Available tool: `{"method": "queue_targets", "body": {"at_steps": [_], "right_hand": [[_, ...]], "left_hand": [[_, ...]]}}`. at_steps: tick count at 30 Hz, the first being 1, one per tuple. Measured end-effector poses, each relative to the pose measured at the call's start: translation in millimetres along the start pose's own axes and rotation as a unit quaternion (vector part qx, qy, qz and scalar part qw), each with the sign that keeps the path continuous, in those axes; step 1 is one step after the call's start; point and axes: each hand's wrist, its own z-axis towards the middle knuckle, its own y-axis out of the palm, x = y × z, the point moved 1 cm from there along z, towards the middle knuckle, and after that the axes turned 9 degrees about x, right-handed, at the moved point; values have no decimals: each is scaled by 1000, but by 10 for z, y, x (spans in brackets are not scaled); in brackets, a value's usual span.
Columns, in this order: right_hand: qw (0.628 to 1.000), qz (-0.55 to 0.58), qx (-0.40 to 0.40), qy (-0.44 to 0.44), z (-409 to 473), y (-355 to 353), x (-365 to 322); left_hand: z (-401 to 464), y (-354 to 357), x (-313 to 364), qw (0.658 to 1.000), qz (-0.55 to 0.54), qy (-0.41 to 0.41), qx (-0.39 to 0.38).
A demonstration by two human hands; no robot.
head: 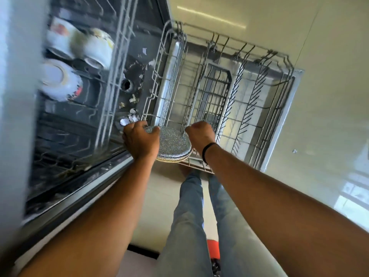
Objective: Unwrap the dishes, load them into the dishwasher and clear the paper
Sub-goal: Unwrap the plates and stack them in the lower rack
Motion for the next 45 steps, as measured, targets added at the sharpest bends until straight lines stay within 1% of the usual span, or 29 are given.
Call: {"method": "queue_targets", "body": {"at_steps": [2, 4, 7, 10, 12, 14, 16, 19, 21, 24, 26, 28, 31, 35, 38, 41, 43, 45], "right_hand": [[999, 27, -17, -20, -248, -252, -309], [996, 65, -47, -50, -596, -537, -647], [985, 124, -45, -112, -1229, -1019, -1137], [968, 184, -45, -163, -1979, -1445, -1477], [961, 196, -57, -186, -2380, -1577, -1619], [957, 188, -72, -211, -2708, -1598, -1737], [952, 167, -87, -240, -2929, -1567, -1869], [939, 144, -124, -288, -3197, -1501, -2077], [931, 145, -140, -303, -3330, -1429, -2177], [923, 140, -179, -311, -3556, -1175, -2273], [918, 120, -211, -314, -3724, -978, -2262], [908, 86, -249, -326, -3963, -756, -2198], [885, 25, -299, -357, -4342, -401, -2074], [834, -77, -364, -407, -4911, 219, -1791], [790, -140, -410, -434, -5313, 673, -1503], [748, -194, -447, -451, -5695, 1095, -1177], [718, -236, -470, -456, -6048, 1430, -879], [695, -268, -488, -456, -6420, 1793, -562]], "left_hand": [[-70, -272, 213, 997, -73, -8, 6], [-189, -624, 401, 987, -160, -20, 5], [-517, -1247, 617, 959, -283, -22, -12], [-979, -1888, 660, 925, -372, -47, -67], [-1196, -2216, 690, 914, -394, -45, -87], [-1320, -2522, 772, 910, -406, -22, -81], [-1325, -2802, 914, 916, -397, -1, -54], [-1267, -3221, 984, 910, -416, 1, -4], [-1244, -3479, 883, 903, -427, -13, 33], [-1261, -3815, 493, 874, -469, -63, 111], [-1304, -3989, 169, 861, -473, -91, 162], [-1405, -4130, -232, 844, -475, -131, 210], [-1606, -4289, -830, 808, -484, -189, 276], [-1946, -4467, -1557, 726, -526, -249, 367], [-2162, -4551, -1996, 689, -542, -272, 395], [-2380, -4596, -2485, 662, -546, -291, 423], [-2591, -4648, -2938, 637, -546, -311, 446], [-2816, -4752, -3438, 623, -536, -331, 464]]}}
